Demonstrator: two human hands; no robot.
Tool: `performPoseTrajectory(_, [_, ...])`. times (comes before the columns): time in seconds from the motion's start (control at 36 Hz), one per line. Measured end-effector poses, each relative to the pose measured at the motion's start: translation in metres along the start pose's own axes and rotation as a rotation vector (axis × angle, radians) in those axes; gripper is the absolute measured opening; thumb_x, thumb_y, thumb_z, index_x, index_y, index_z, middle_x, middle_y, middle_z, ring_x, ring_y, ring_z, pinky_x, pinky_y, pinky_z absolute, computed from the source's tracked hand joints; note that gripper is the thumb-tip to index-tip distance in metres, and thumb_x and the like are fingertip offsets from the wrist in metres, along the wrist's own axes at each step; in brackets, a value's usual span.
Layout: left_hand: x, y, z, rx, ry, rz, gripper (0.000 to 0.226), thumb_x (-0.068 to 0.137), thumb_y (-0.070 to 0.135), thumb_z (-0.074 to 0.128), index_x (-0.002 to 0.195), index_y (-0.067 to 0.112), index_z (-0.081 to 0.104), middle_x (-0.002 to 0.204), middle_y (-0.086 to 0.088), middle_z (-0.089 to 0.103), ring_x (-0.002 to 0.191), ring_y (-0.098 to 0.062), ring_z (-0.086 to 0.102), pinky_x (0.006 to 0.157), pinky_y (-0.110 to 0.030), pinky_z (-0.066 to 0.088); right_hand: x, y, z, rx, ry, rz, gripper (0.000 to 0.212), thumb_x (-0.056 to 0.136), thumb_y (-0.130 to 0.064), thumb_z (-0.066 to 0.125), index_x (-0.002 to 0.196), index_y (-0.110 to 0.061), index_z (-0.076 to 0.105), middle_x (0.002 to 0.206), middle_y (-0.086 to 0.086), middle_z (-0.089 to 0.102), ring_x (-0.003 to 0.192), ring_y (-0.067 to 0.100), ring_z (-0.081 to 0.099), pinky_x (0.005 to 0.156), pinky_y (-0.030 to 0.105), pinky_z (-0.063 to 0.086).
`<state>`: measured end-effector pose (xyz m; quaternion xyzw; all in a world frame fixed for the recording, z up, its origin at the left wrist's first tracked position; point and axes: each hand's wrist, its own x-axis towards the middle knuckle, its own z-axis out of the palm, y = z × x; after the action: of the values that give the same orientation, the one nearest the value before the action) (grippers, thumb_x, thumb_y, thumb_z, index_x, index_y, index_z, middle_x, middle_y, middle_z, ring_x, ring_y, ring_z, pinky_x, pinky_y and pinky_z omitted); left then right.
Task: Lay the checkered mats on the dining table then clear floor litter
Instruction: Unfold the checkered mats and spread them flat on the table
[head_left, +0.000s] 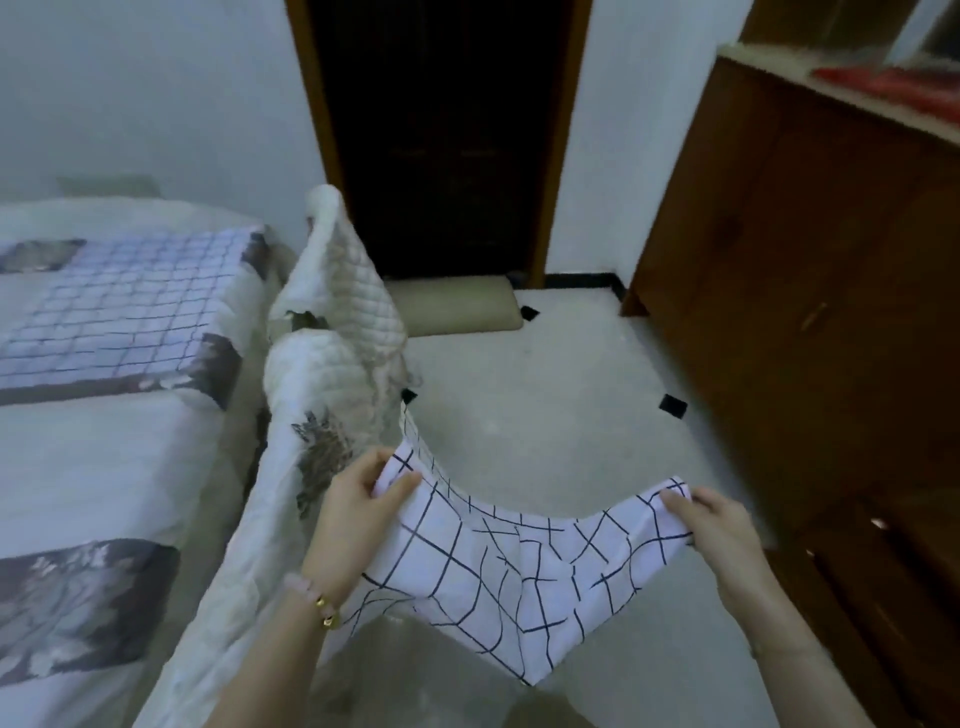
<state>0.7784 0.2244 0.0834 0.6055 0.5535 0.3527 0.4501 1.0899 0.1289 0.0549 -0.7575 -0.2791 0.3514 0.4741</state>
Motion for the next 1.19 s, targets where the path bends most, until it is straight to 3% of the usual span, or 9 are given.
performPoseTrajectory(0.11, [0.016, 0.032, -0.024, -0.05, 0.256, 0.003, 0.008, 0.081, 0.028, 0.066, 0.087, 0.022, 0.067, 0.088, 0.0, 0.072, 0.087, -0.017, 0.067, 0.08, -0.037, 0.053, 0.074, -0.066, 0.023, -0.03, -0.169, -0.139, 0.013, 0.089, -0.013, 0.057, 0.08, -0.013, 0.066, 0.077, 0.003, 0.068, 0.071, 0.014, 0.061, 0.066, 0.026, 0.045])
performPoseTrajectory(0.19, [0.015, 0.058, -0.056, -0.194, 0.499, 0.032, 0.006, 0.082, 0.015, 0.068, 0.087, 0.017, 0.068, 0.086, -0.001, 0.073, 0.083, -0.018, 0.068, 0.075, -0.031, 0.057, 0.118, -0.118, 0.055, 0.011, -0.291, -0.25, 0.014, 0.09, -0.014, 0.057, 0.08, -0.019, 0.065, 0.08, 0.001, 0.067, 0.074, 0.014, 0.061, 0.07, 0.026, 0.046])
performPoseTrajectory(0.42, [-0.007, 0.064, -0.147, -0.198, 1.031, 0.062, 0.009, 0.088, 0.009, 0.059, 0.081, 0.013, 0.06, 0.052, 0.016, 0.061, 0.052, 0.004, 0.056, 0.047, -0.005, 0.043, 0.154, -0.225, 0.19, 0.129, -0.681, -0.439, 0.013, 0.09, -0.018, 0.059, 0.09, -0.008, 0.067, 0.082, 0.002, 0.068, 0.074, 0.011, 0.063, 0.061, 0.02, 0.052])
performPoseTrajectory(0.56, [-0.033, 0.029, -0.191, -0.248, 1.197, -0.021, 0.014, 0.089, 0.01, 0.058, 0.098, 0.014, 0.068, 0.097, -0.008, 0.07, 0.077, -0.011, 0.068, 0.064, -0.017, 0.057, 0.137, -0.252, 0.28, 0.166, -0.874, -0.432, 0.013, 0.09, -0.016, 0.059, 0.095, -0.006, 0.066, 0.08, 0.005, 0.068, 0.063, 0.008, 0.065, 0.053, 0.017, 0.053])
performPoseTrajectory(0.75, [-0.053, -0.018, -0.234, -0.241, 1.407, -0.106, 0.014, 0.089, 0.01, 0.059, 0.088, 0.021, 0.066, 0.094, -0.007, 0.068, 0.077, -0.012, 0.065, 0.069, -0.026, 0.055, 0.104, -0.277, 0.393, 0.055, -1.075, -0.462, 0.015, 0.084, -0.027, 0.066, 0.091, -0.015, 0.071, 0.094, 0.012, 0.073, 0.083, 0.022, 0.065, 0.083, 0.043, 0.052])
performPoseTrajectory(0.86, [-0.064, -0.037, -0.256, -0.226, 1.529, -0.18, 0.012, 0.088, 0.011, 0.061, 0.086, 0.022, 0.065, 0.087, 0.001, 0.07, 0.071, -0.003, 0.066, 0.057, -0.01, 0.053, 0.086, -0.286, 0.459, -0.014, -1.174, -0.473, 0.02, 0.089, -0.019, 0.06, 0.104, -0.007, 0.066, 0.091, 0.006, 0.073, 0.076, 0.009, 0.07, 0.069, 0.024, 0.058])
performPoseTrajectory(0.97, [-0.07, -0.05, -0.276, -0.18, 1.65, -0.257, 0.025, 0.088, 0.01, 0.06, 0.078, 0.032, 0.054, 0.063, 0.028, 0.066, 0.062, 0.015, 0.059, 0.062, -0.009, 0.048, 0.065, -0.286, 0.519, -0.073, -1.258, -0.482, 0.025, 0.089, -0.022, 0.061, 0.104, -0.003, 0.065, 0.091, 0.007, 0.07, 0.084, 0.021, 0.065, 0.083, 0.038, 0.052])
performPoseTrajectory(1.06, [-0.079, -0.069, -0.293, -0.16, 1.704, -0.369, 0.011, 0.088, 0.013, 0.062, 0.093, 0.021, 0.057, 0.08, 0.006, 0.055, 0.084, -0.011, 0.051, 0.074, -0.026, 0.037, 0.05, -0.281, 0.562, -0.117, -1.344, -0.437, 0.028, 0.088, -0.022, 0.061, 0.097, 0.005, 0.061, 0.087, 0.021, 0.065, 0.08, 0.027, 0.061, 0.077, 0.041, 0.05])
performPoseTrajectory(1.19, [-0.088, -0.117, -0.322, -0.219, 1.669, -0.639, 0.057, 0.086, 0.02, 0.065, 0.137, 0.004, 0.043, 0.141, -0.017, 0.043, 0.13, -0.027, 0.041, 0.106, -0.036, 0.032, 0.032, -0.262, 0.647, -0.279, -1.445, -0.394, 0.063, 0.07, -0.04, 0.068, 0.097, 0.015, 0.049, 0.082, 0.037, 0.052, 0.073, 0.024, 0.052, 0.069, 0.038, 0.042])
